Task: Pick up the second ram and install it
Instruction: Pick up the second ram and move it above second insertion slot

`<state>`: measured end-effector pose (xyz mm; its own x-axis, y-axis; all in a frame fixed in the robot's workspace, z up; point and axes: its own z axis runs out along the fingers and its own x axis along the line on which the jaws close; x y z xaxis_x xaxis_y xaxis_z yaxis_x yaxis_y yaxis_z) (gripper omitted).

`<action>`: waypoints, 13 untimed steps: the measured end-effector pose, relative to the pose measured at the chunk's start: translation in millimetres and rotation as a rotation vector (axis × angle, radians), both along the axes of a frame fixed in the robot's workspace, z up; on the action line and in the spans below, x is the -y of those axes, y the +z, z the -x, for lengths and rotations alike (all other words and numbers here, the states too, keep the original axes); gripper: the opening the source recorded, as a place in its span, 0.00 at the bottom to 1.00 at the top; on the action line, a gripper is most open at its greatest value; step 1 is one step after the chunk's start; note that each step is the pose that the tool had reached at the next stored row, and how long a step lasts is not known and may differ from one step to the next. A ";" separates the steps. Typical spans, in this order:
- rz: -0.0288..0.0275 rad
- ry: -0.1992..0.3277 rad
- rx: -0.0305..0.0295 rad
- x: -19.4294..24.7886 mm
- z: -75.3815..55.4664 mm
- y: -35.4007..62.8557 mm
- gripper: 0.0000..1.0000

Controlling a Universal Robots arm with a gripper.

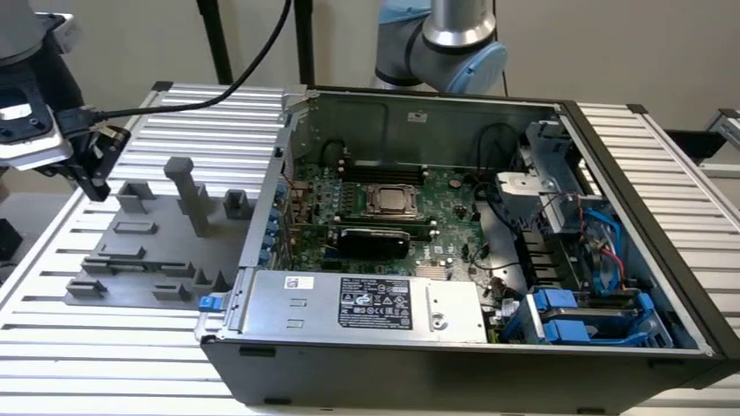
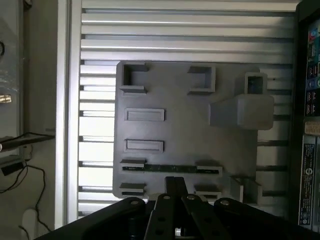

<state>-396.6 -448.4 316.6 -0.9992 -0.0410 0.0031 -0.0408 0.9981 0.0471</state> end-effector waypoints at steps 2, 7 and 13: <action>0.0001 0.037 0.0005 0.0 0.0 -0.8 0.00; 0.0001 0.127 0.0035 0.0 0.0 -3.1 0.00; 0.0000 0.237 0.0069 0.0 0.0 -7.0 0.00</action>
<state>-396.5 -448.4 309.6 -0.9615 -0.2747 -0.0037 -0.2745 0.9605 0.0460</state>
